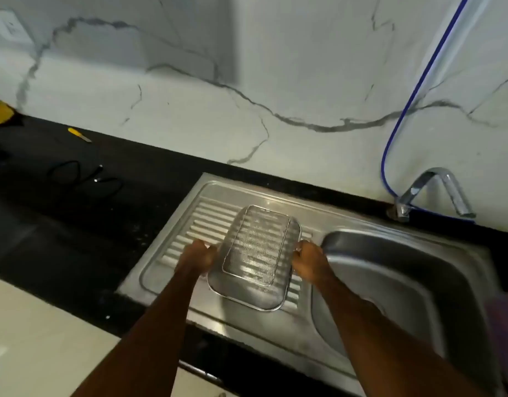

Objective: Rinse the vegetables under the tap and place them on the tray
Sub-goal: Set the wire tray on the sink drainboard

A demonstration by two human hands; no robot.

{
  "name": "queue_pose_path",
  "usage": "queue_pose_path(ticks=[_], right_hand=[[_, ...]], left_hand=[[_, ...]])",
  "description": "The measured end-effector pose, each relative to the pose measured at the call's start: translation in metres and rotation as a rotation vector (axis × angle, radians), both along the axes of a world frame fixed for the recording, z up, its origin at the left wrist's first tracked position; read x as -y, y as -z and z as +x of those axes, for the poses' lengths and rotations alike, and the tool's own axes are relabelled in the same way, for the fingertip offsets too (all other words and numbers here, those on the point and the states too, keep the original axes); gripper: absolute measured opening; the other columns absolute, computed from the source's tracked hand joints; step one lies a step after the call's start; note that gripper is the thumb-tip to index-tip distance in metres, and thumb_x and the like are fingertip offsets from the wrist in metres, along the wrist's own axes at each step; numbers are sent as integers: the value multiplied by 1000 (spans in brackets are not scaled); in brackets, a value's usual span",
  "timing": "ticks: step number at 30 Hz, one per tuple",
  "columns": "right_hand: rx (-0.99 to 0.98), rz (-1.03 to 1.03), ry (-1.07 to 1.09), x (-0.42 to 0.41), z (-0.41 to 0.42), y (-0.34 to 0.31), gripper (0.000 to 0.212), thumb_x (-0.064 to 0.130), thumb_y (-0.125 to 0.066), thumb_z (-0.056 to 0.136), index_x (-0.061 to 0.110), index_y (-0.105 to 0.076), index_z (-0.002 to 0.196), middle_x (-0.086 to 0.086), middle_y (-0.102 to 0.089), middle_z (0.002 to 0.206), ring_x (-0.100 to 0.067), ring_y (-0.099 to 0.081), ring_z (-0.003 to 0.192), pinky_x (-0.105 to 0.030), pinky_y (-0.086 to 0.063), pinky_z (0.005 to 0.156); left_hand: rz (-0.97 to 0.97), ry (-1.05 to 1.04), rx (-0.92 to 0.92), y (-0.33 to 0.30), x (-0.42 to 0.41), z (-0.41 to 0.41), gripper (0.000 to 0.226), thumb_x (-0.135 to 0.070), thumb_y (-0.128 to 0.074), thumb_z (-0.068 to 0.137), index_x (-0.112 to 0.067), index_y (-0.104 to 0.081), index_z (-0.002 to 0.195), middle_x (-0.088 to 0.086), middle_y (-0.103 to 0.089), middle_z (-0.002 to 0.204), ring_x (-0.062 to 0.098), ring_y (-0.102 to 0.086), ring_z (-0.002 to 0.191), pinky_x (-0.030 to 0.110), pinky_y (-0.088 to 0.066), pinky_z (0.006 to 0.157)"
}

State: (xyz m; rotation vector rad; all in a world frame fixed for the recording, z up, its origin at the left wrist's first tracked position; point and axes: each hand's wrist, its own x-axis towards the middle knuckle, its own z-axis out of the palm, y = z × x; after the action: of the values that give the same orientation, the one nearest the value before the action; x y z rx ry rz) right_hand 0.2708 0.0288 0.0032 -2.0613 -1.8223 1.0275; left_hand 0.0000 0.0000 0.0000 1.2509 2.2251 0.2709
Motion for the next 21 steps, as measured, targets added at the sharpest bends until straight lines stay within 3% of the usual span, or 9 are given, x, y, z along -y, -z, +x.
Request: queue_pose_path(ticks=[3, 5, 8, 10, 12, 14, 17, 21], right_hand=[[-115, -131, 160, -14, -7, 22, 48, 33, -54, 73, 1, -72, 105, -21, -74, 110, -41, -70, 104, -47, -60, 88], [-178, -199, 233, -24, -6, 51, 58, 36, -51, 62, 1, -73, 104, -22, -74, 110, -41, -71, 103, -52, -62, 85], [-253, -246, 347, -20, -11, 46, 51, 34, -60, 71, 0, -72, 107, -21, -74, 111, -40, -71, 105, -52, -62, 87], [-308, -279, 421, -18, -13, 32, 41, 25, -62, 79, -1, -70, 111, -20, -74, 111, -38, -71, 104, -47, -61, 87], [-383, -312, 471, -15, -14, 23, 32, 18, -59, 86, -1, -69, 110, -16, -73, 101, -31, -70, 90, -36, -57, 72], [-475, -350, 505, -13, -14, 15, 17, 11, -55, 92, 4, -66, 103, -7, -65, 85, -20, -58, 70, -27, -42, 58], [-562, -397, 497, -11, -17, 7, 2, 12, -57, 98, 12, -58, 97, -2, -56, 81, -15, -47, 68, -27, -34, 57], [-693, -445, 510, -8, -18, 3, 11, 12, -58, 100, 11, -64, 109, -2, -62, 82, -15, -53, 70, -29, -39, 60]], left_hand=[[-49, -21, 183, 2, 4, -7, 52, -44, -53, 94, 4, -71, 104, 25, -71, 110, 39, -67, 105, 41, -53, 81], [-48, -18, 281, 3, 3, -6, 62, -50, -51, 78, 6, -71, 97, 28, -71, 106, 42, -67, 104, 44, -53, 78], [-48, -3, 353, 10, -2, -1, 72, -55, -42, 65, 4, -71, 95, 29, -69, 107, 43, -65, 107, 44, -52, 80], [-48, -20, 364, 13, -4, 4, 78, -66, -42, 73, -2, -74, 102, 23, -70, 110, 40, -66, 108, 45, -54, 90], [-33, -49, 332, 13, -5, 10, 75, -69, -41, 90, -4, -73, 109, 21, -70, 114, 36, -65, 108, 44, -52, 95], [-1, -78, 304, 15, -6, 15, 74, -65, -37, 97, -2, -72, 110, 22, -69, 114, 36, -64, 107, 42, -51, 94], [15, -122, 219, 16, -4, 19, 83, -70, -28, 96, -1, -69, 116, 23, -67, 119, 38, -62, 110, 43, -49, 96], [13, -164, 226, 13, -2, 18, 85, -73, -26, 94, -3, -69, 119, 23, -66, 122, 38, -61, 113, 44, -47, 99]])
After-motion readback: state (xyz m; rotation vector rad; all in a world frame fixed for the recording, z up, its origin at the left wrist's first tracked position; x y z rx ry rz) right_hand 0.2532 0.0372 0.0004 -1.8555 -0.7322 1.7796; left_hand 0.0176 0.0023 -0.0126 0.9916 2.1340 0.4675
